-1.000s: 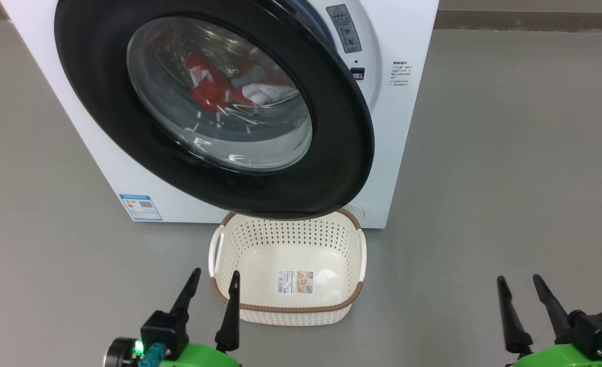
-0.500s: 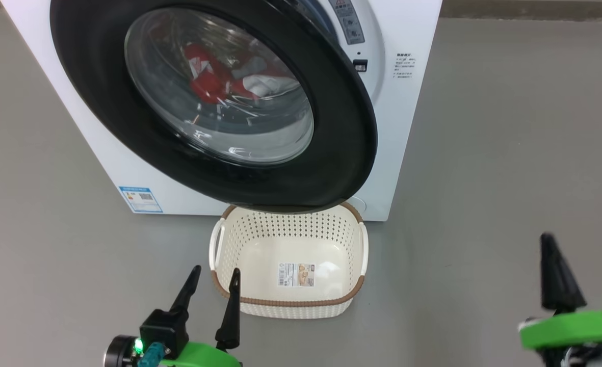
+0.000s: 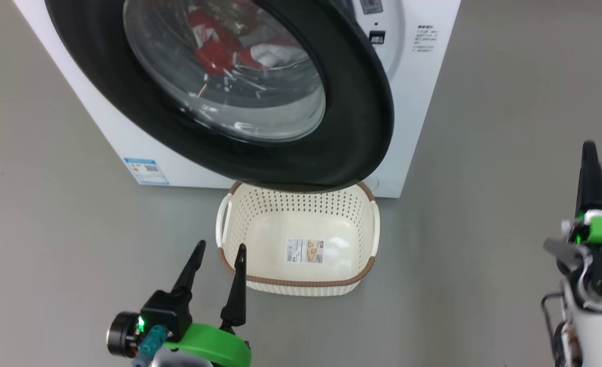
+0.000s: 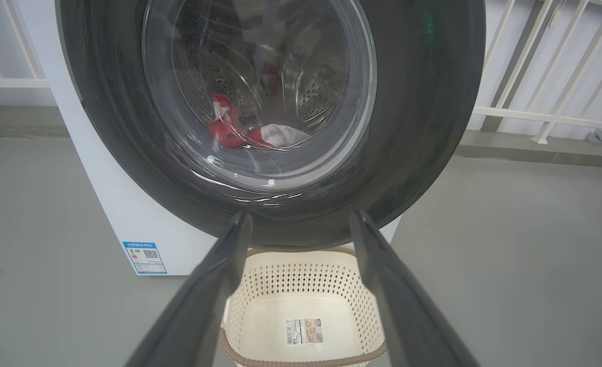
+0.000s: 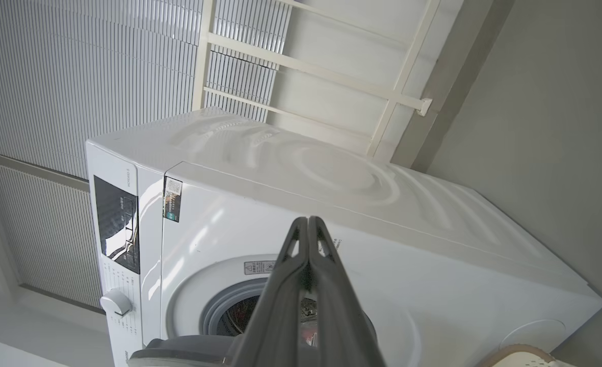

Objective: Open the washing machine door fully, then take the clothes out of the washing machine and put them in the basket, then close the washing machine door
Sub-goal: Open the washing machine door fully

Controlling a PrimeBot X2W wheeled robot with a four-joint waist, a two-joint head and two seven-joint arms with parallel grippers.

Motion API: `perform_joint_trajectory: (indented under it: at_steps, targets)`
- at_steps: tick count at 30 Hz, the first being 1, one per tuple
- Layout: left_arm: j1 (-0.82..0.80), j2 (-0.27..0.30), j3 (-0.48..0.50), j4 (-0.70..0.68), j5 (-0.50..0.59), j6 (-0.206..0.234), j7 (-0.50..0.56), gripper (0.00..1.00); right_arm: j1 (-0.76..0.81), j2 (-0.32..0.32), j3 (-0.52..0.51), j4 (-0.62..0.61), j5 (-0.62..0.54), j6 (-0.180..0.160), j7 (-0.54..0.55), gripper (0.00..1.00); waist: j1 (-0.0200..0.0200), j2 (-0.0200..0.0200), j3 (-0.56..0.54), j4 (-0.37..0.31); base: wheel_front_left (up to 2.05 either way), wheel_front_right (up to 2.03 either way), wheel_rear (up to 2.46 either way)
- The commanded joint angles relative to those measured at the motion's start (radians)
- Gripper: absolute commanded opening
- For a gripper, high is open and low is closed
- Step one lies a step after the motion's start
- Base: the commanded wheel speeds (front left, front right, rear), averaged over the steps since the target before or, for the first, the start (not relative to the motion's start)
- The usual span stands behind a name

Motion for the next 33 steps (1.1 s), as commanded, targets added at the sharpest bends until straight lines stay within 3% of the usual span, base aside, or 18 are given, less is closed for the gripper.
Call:
perform_joint_trajectory:
  at_steps: [1, 8, 22, 33]
  targets:
    - [-0.039, 0.010, 0.025, -0.033, -0.006, 0.007, -0.008, 1.00, -0.077, -0.019, 0.003, 0.009, 0.079, 0.001, 0.050, 0.00, 0.0000, -0.0001, 0.026, 0.018, 0.00, 0.00, 0.00]
    - [-0.067, 0.010, 0.003, -0.055, -0.014, 0.017, -0.008, 1.00, -0.245, -0.061, -0.023, 0.182, 0.251, 0.001, 0.227, 0.00, 0.0000, -0.0001, 0.065, 0.053, 0.00, 0.00, 0.00]
    - [-0.110, 0.010, -0.040, -0.072, -0.037, 0.035, -0.008, 1.00, -0.482, -0.069, 0.086, 0.413, 0.278, 0.001, 0.468, 0.00, 0.0000, -0.0001, 0.129, 0.116, 0.00, 0.00, 0.00]
    - [-0.129, 0.010, -0.065, -0.081, -0.051, 0.044, -0.008, 1.00, -0.601, -0.050, 0.125, 0.513, 0.291, 0.001, 0.578, 0.00, 0.0000, -0.0001, 0.152, 0.165, 0.00, 0.00, 0.00]
